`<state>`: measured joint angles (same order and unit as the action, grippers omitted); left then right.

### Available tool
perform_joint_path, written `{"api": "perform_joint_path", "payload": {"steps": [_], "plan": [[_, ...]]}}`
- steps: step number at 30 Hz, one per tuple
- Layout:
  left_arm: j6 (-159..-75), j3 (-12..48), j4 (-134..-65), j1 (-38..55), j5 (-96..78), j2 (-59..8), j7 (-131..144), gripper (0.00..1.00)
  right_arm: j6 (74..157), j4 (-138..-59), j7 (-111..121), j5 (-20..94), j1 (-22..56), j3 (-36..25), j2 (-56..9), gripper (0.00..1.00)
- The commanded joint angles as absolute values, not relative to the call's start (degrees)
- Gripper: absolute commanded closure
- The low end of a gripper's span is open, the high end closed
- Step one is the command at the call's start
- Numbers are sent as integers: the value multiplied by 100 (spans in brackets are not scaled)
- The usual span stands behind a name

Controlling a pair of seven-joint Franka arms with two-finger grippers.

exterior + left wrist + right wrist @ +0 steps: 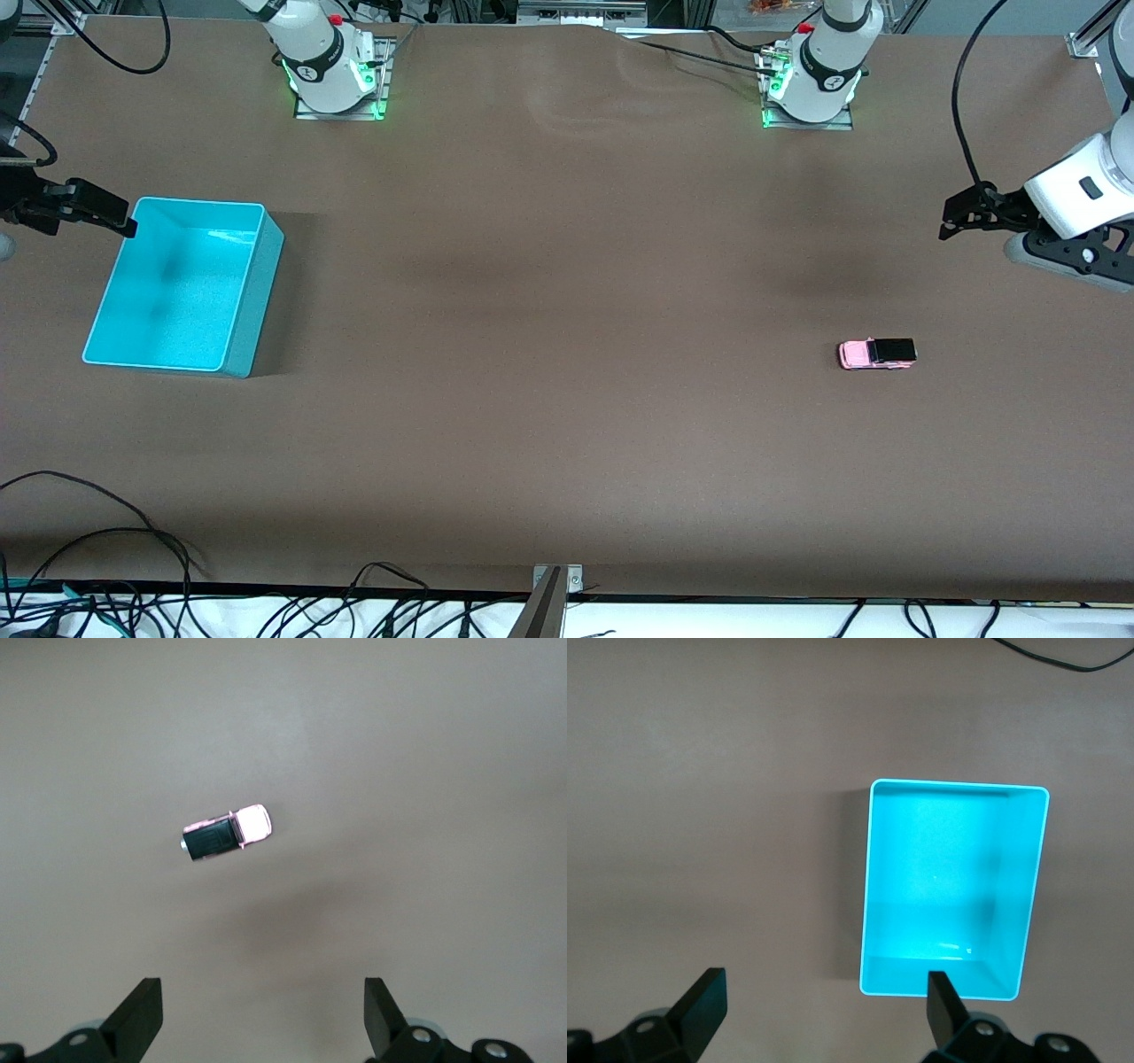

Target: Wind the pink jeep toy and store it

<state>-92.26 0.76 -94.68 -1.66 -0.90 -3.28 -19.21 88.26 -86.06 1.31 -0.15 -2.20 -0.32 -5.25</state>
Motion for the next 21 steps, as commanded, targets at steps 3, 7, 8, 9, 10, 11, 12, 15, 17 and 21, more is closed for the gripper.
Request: {"api": "perform_joint_path", "payload": {"steps": [3, 7, 8, 9, 10, 11, 12, 15, 17, 21], "plan": [[-9202, 35, -8895, -465, -193, -975, -3531, 0, 8763, -8490, 158, 44, -237, -44, -554, 0], [-9255, 26, -8859, -510, -193, -1177, -4112, 0, 8763, -8490, 158, 53, -237, -44, -554, 0], [-9290, 26, -8859, -536, -193, -1221, -4226, 0, 8763, -8490, 158, 53, -237, -44, -554, 0], [-9325, 26, -8859, -554, -193, -1265, -4341, 0, 8763, -8490, 158, 53, -237, -44, -554, 0], [-9377, 35, -8859, -589, -193, -1283, -4420, 0, 8763, -8490, 158, 53, -237, -44, -554, 0], [-9439, 35, -8877, -624, -185, -1301, -4534, 0, 8771, -8490, 158, 53, -237, -44, -554, 0], [-9483, 35, -8903, -650, -193, -1318, -4648, 0, 8771, -8490, 167, 53, -237, -44, -554, 0], [-9501, 35, -8938, -685, -193, -1476, -5087, 0, 8763, -8490, 167, 53, -237, -35, -545, 0], [-9510, 35, -8965, -712, -202, -1564, -5290, 0, 8763, -8490, 176, 53, -237, -35, -545, 0], [-9623, 44, -8991, -782, -202, -1819, -5615, 0, 8754, -8490, 176, 53, -237, -26, -545, 0]]}}
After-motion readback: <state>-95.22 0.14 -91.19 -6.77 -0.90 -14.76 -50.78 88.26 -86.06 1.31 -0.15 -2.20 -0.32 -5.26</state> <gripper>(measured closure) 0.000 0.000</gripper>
